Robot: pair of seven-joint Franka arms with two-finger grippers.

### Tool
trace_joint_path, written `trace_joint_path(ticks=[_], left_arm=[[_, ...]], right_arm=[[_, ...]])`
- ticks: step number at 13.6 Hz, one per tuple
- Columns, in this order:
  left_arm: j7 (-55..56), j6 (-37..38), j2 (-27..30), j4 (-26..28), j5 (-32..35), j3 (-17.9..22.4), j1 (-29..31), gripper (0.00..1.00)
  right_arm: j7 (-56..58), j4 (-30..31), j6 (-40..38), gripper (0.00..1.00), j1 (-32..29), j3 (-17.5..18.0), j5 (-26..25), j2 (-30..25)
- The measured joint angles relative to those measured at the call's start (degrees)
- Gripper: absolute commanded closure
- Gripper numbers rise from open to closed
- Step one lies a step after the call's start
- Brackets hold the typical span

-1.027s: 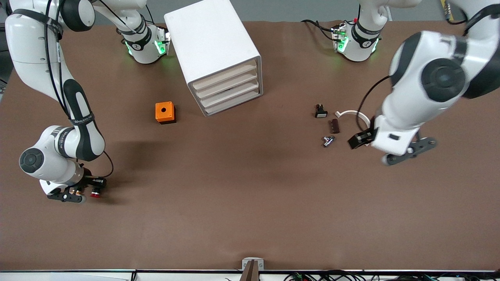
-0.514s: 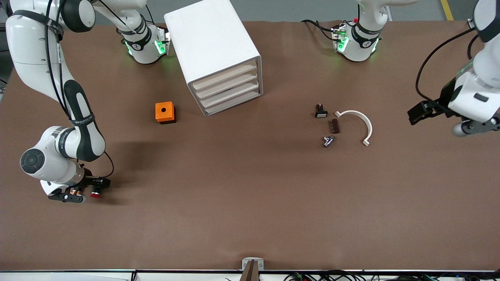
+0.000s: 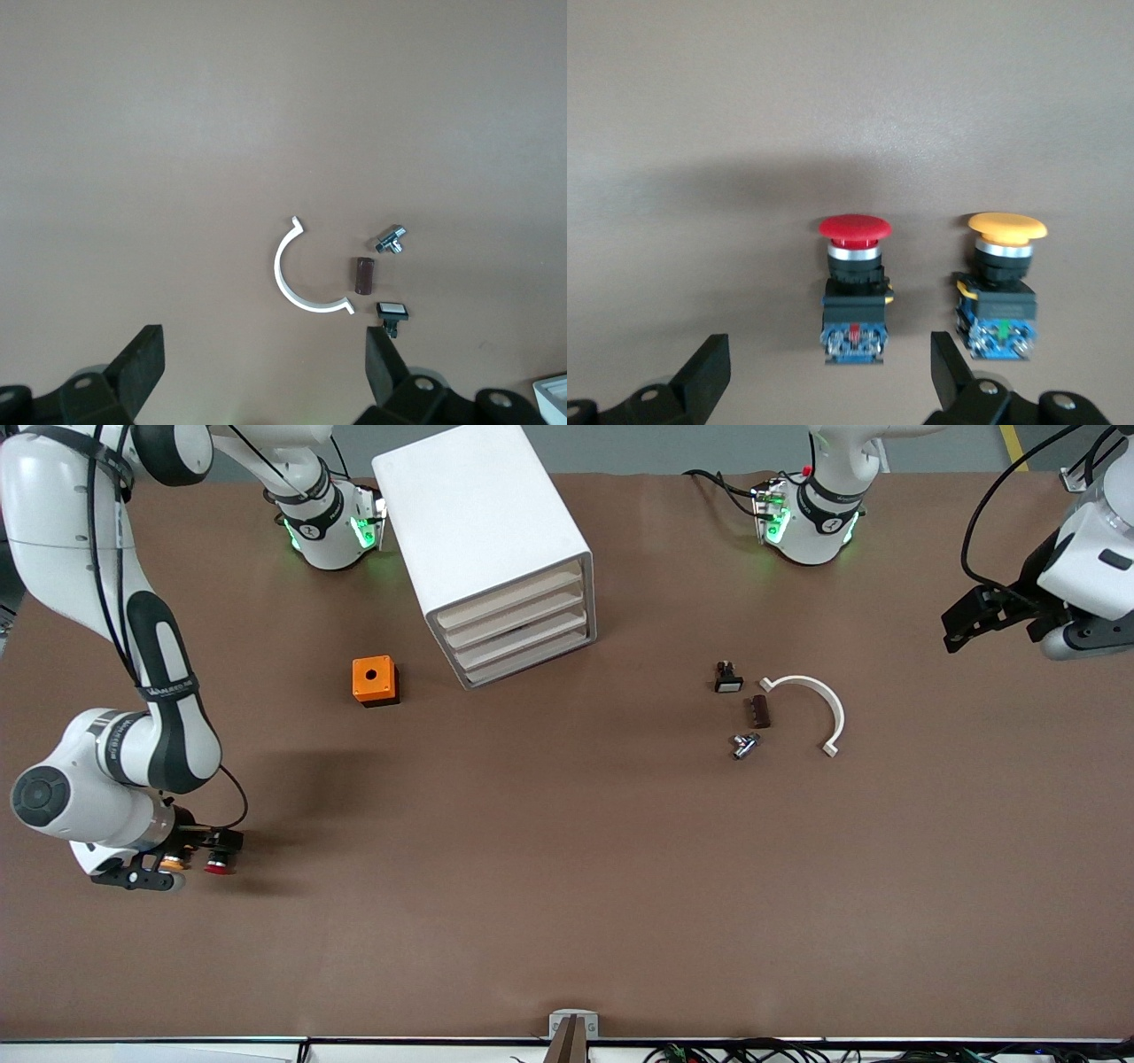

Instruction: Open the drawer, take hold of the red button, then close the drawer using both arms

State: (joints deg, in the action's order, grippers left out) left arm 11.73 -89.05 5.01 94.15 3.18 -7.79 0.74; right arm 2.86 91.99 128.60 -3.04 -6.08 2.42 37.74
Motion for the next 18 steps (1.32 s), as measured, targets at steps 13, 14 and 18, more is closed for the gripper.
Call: trace_joint_path(ticks=[13, 14, 18], left_arm=[[-5.2, -1.2, 1.8, 0.7, -0.8, 2.8, 0.0, 0.00], [-6.4, -1.2, 1.7, 0.7, -0.9, 3.6, 0.0, 0.00], [-7.5, -1.2, 1.7, 0.8, -1.1, 4.1, 0.0, 0.00]], right_arm=[[5.5, -0.6, -22.2, 0.00, -2.4, -0.5, -1.0, -16.0], [5.5, -0.6, -22.6, 0.00, -2.3, -0.4, -1.3, -16.7], [5.5, -0.6, -26.2, 0.00, -1.9, 0.2, -1.5, -20.3]])
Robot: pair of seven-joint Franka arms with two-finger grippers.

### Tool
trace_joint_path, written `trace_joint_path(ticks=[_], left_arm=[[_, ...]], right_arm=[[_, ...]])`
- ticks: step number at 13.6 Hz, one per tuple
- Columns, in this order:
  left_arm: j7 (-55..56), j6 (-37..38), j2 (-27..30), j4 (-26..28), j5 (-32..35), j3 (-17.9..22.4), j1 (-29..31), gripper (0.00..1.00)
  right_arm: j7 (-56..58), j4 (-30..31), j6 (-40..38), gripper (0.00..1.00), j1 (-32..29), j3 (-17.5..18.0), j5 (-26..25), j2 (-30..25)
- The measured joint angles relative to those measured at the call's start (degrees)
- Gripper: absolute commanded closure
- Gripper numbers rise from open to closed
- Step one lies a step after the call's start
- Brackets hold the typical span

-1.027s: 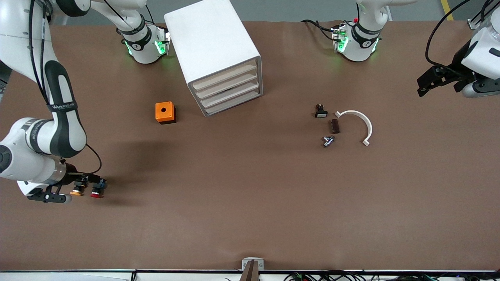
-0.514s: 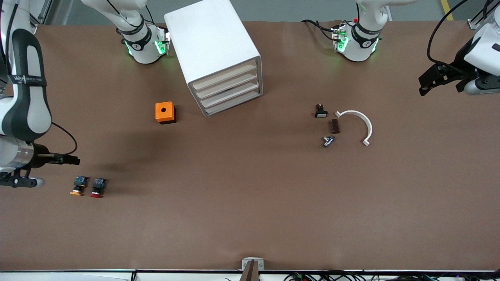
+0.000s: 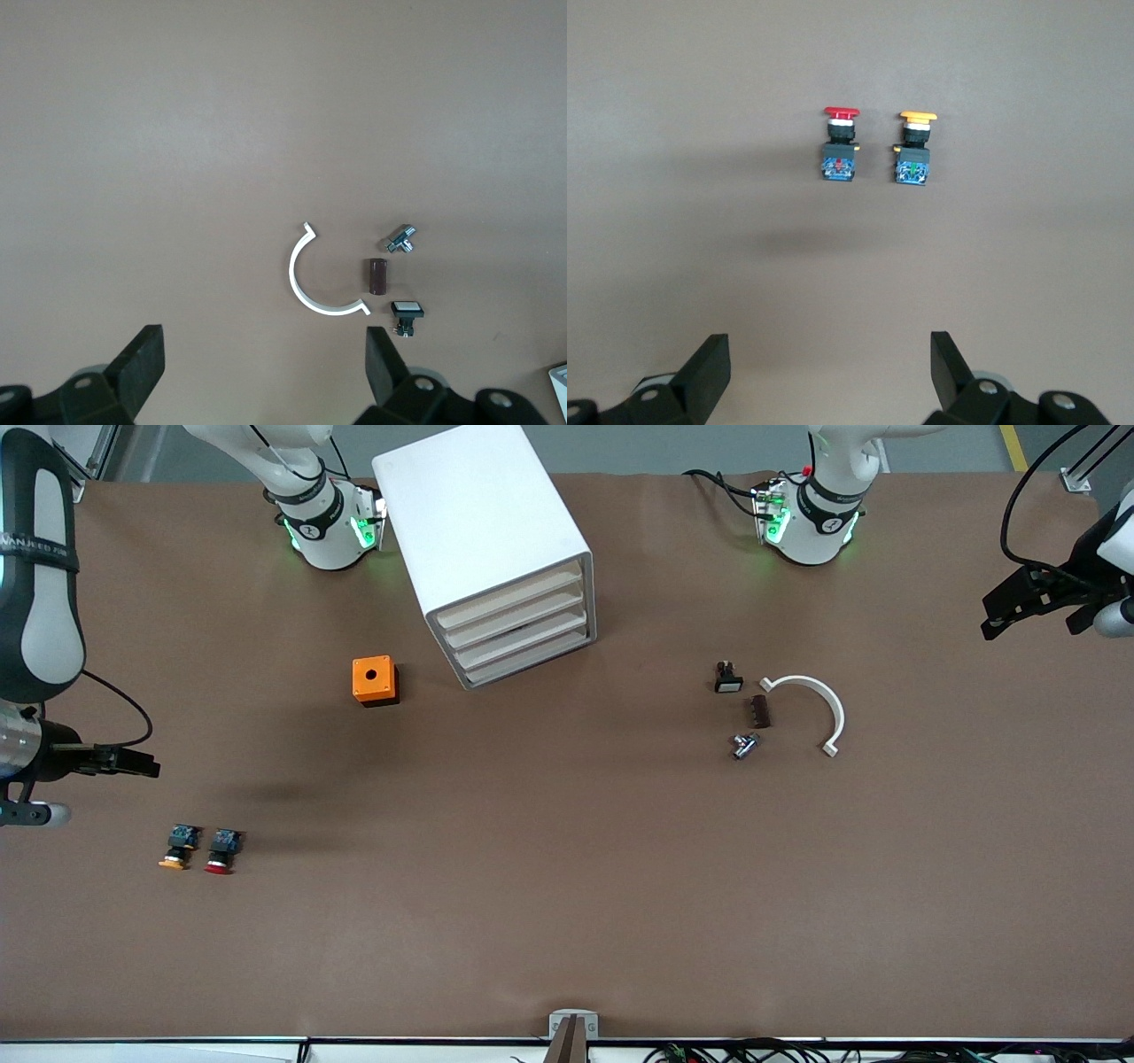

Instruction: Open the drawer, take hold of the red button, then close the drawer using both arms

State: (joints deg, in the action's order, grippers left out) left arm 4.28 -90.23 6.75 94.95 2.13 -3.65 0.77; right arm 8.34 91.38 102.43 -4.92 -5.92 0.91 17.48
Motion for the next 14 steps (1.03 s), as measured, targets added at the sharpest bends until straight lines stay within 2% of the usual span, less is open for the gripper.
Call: trace_joint_path(ticks=[7, 14], left_arm=[[0.0, 0.9, 0.0, -0.1, 0.0, -0.2, -0.1, 0.00], [0.0, 3.5, 0.0, 0.0, 0.0, -0.2, -0.1, 0.00]], right_arm=[[0.0, 0.0, -6.7, 0.00, 0.5, 0.2, 0.0, -7.4], [0.0, 0.0, -6.7, 0.00, 1.8, 0.4, 0.1, -8.3]])
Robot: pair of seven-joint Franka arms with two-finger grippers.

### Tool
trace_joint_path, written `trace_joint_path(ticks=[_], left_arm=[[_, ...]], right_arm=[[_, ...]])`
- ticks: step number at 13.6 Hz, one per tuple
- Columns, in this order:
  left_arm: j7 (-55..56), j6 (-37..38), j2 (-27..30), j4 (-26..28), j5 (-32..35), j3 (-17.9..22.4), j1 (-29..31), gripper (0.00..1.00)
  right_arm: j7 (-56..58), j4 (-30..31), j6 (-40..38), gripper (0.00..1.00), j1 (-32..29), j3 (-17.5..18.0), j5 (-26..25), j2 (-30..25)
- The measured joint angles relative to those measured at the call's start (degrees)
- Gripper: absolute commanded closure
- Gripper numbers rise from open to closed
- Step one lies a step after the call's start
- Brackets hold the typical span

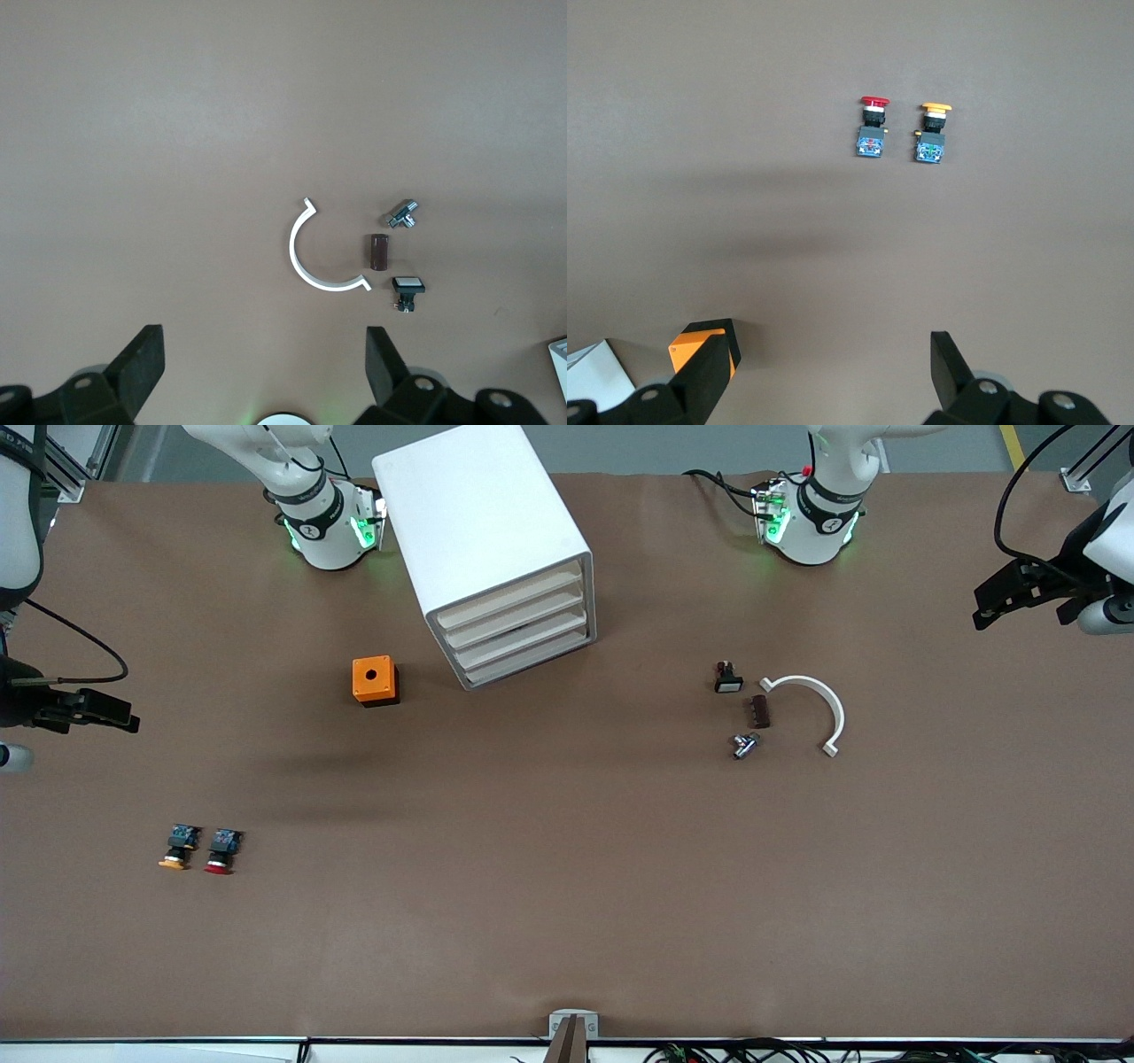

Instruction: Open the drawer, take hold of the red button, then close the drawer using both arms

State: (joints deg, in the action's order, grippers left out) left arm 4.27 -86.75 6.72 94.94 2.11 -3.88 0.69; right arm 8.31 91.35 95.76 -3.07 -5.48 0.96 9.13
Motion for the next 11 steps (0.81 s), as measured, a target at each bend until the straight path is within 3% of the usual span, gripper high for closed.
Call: trace_joint_path(ticks=[6, 11], left_arm=[[0.0, 0.0, -0.7, -0.6, -0.1, -0.7, -0.5, 0.00], [0.0, 0.0, -2.3, -1.8, -0.1, -3.7, -0.9, 0.00]], right_arm=[[0.0, -1.5, -0.1, 0.00, -0.1, -0.4, 0.0, 0.0], [0.0, -7.3, -6.7, 0.00, -0.6, -0.9, -0.1, 0.0]])
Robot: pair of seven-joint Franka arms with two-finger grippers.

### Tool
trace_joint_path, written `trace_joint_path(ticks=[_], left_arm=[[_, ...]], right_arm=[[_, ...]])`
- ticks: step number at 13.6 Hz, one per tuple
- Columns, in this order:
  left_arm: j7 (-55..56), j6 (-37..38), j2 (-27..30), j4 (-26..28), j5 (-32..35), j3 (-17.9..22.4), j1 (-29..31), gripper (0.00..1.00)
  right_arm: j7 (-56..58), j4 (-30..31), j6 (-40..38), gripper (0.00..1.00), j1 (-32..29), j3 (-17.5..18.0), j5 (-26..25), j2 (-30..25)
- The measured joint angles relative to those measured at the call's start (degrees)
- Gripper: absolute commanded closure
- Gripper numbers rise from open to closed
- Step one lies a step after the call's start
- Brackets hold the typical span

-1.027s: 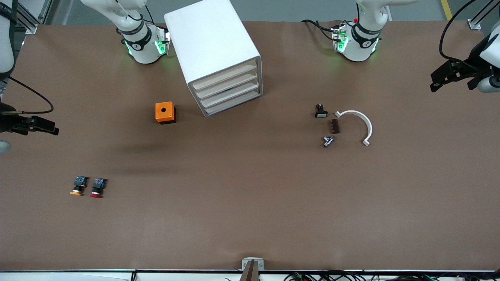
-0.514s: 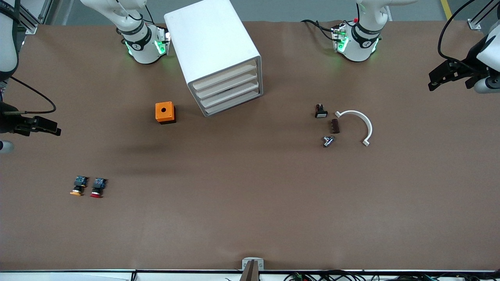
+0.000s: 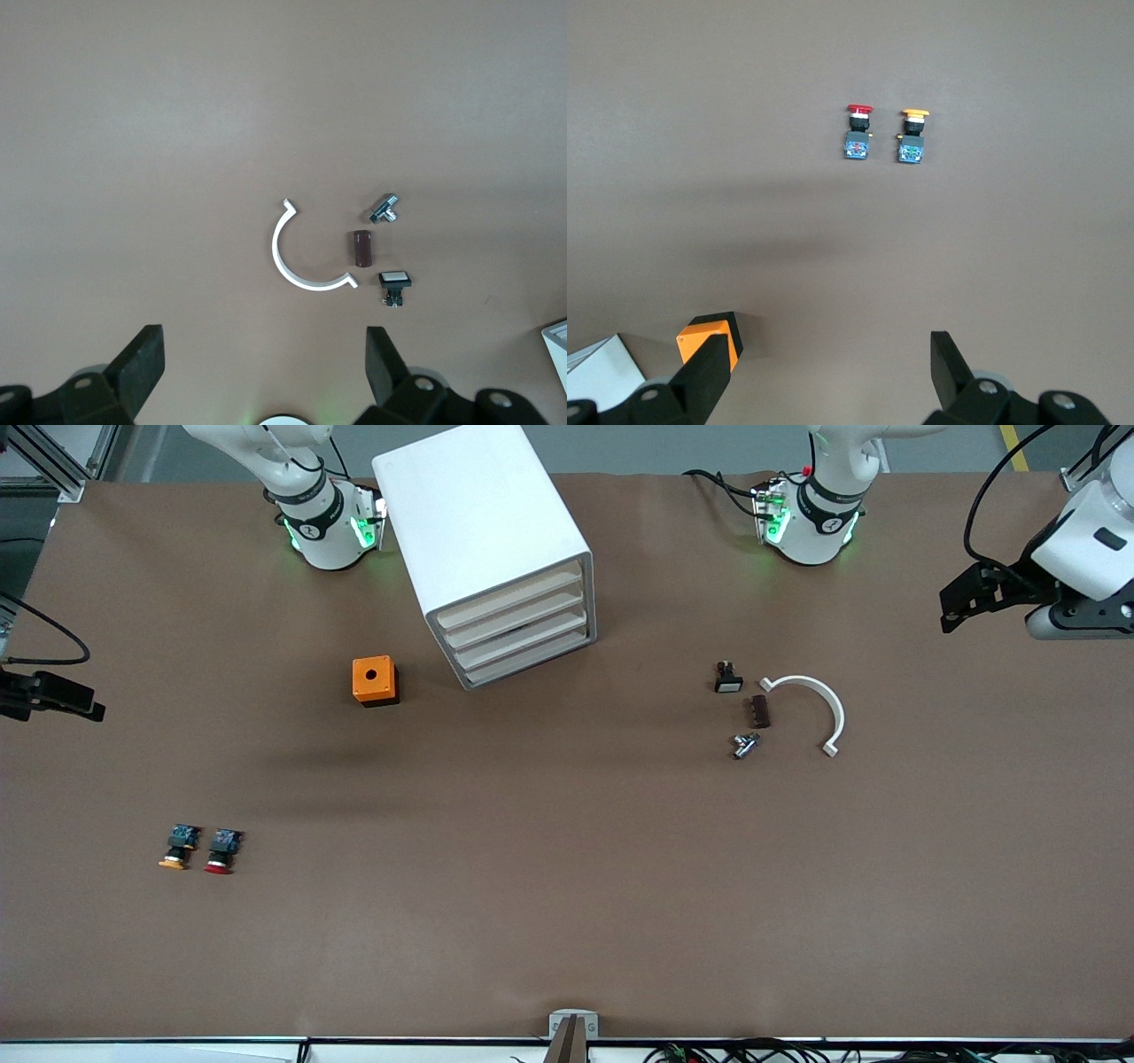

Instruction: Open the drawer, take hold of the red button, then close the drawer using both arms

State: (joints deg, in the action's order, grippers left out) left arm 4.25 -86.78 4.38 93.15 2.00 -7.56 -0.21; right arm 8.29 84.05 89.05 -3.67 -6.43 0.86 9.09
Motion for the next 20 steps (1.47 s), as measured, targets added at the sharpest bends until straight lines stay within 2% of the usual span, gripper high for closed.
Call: trace_joint_path(ticks=[6, 12, 16, 20], left_arm=[[0.6, -1.2, -6.1, -2.8, 0.0, -2.9, 0.0, 0.00], [0.6, 4.4, -4.0, -7.1, 0.0, -2.3, 1.3, 0.00], [0.6, 4.0, -1.4, -4.5, -3.6, -2.2, 5.3, 0.00], [0.6, 2.4, 1.7, -0.6, -3.8, -2.3, 5.8, 0.00]], right_arm=[[0.0, -5.7, -7.4, 0.00, -1.5, -0.3, -0.2, 0.0], [0.0, -8.0, -14.5, 0.00, -1.6, -0.1, 0.0, -0.8], [0.1, -7.9, -15.3, 0.00, -1.5, 0.3, 0.0, -1.7], [0.1, -5.8, -14.2, 0.00, -0.7, 0.8, 0.0, -3.9]])
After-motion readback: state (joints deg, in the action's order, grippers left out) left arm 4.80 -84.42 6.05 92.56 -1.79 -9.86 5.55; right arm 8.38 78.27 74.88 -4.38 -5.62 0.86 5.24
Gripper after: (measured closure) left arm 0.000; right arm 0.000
